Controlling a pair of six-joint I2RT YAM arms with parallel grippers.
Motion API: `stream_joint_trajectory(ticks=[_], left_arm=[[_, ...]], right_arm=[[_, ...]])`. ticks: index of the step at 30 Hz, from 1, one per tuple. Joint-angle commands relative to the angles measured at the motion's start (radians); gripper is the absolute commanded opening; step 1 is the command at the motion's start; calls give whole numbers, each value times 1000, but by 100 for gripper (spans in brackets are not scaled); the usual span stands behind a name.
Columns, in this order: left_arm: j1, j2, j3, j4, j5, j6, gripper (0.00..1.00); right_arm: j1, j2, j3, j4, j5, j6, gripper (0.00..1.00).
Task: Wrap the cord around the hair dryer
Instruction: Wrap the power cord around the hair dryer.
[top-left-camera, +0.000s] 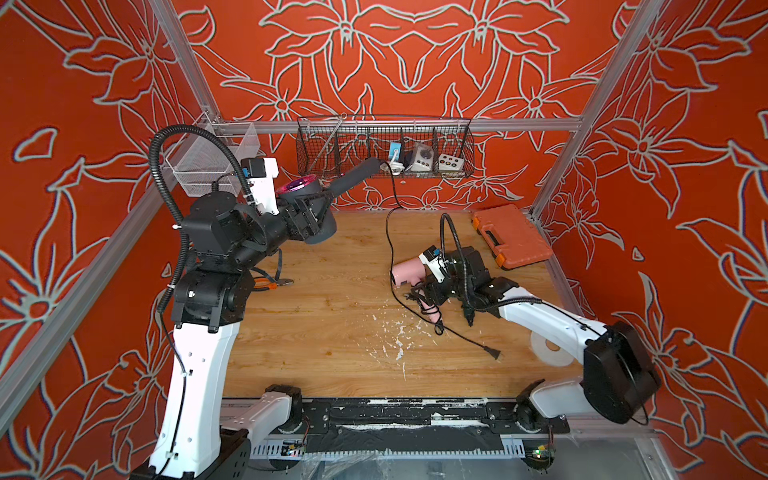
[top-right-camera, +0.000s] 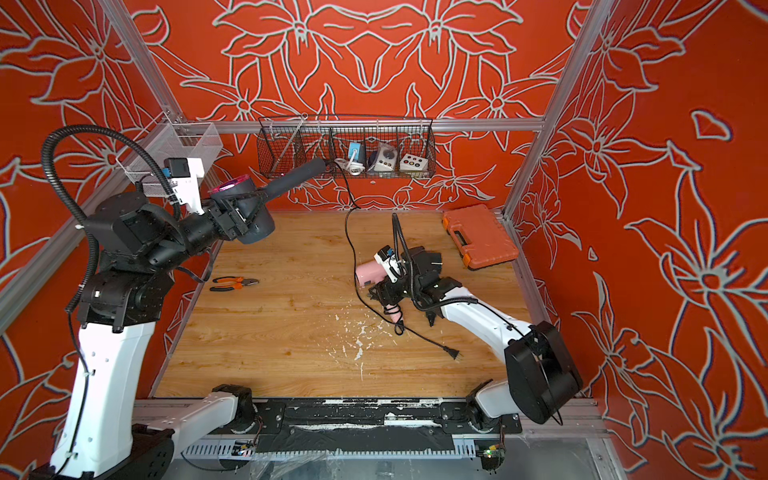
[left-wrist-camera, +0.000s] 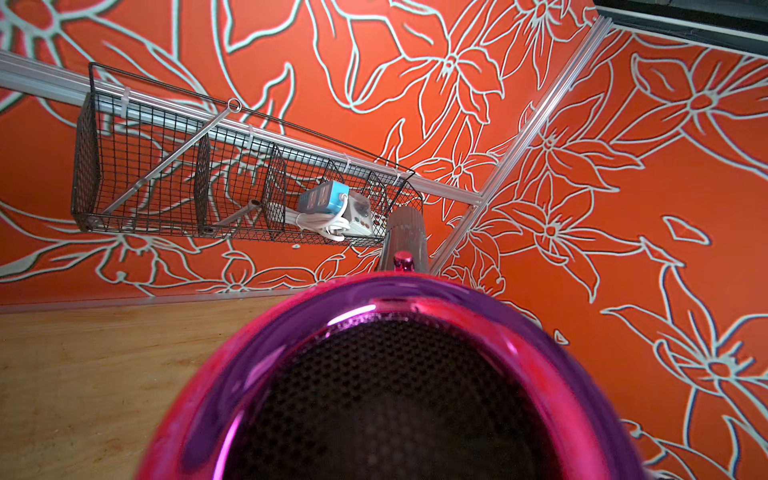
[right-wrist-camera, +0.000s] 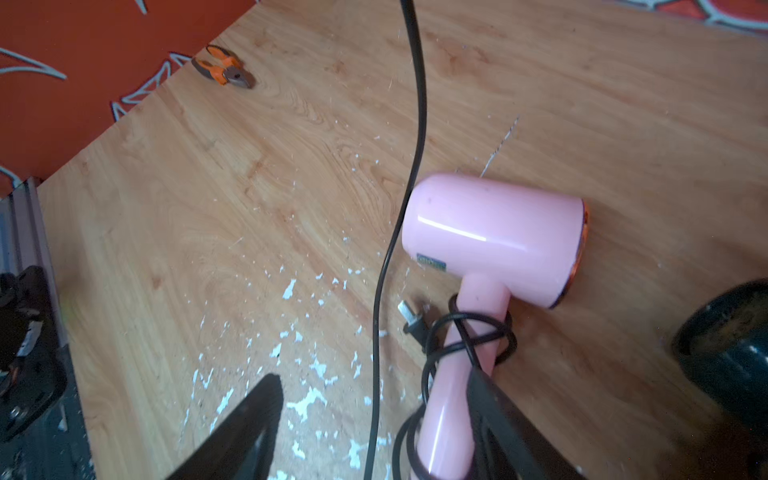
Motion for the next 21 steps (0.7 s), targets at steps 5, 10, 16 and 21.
stream_joint_trajectory(ticks=[5, 10, 16, 21], left_arm=[[5, -21, 10, 109, 65, -43, 0], [6, -23, 7, 106, 69, -46, 0], [6, -19, 6, 109, 71, -47, 0], [6, -21, 6, 87, -6, -12, 0]], right_arm=[[-1, 47, 60, 33, 33, -12, 83], [-9, 59, 75, 23, 46, -11, 77], [-22, 70, 106, 2, 45, 8, 36], [-26, 40, 106, -57, 60, 3, 4]])
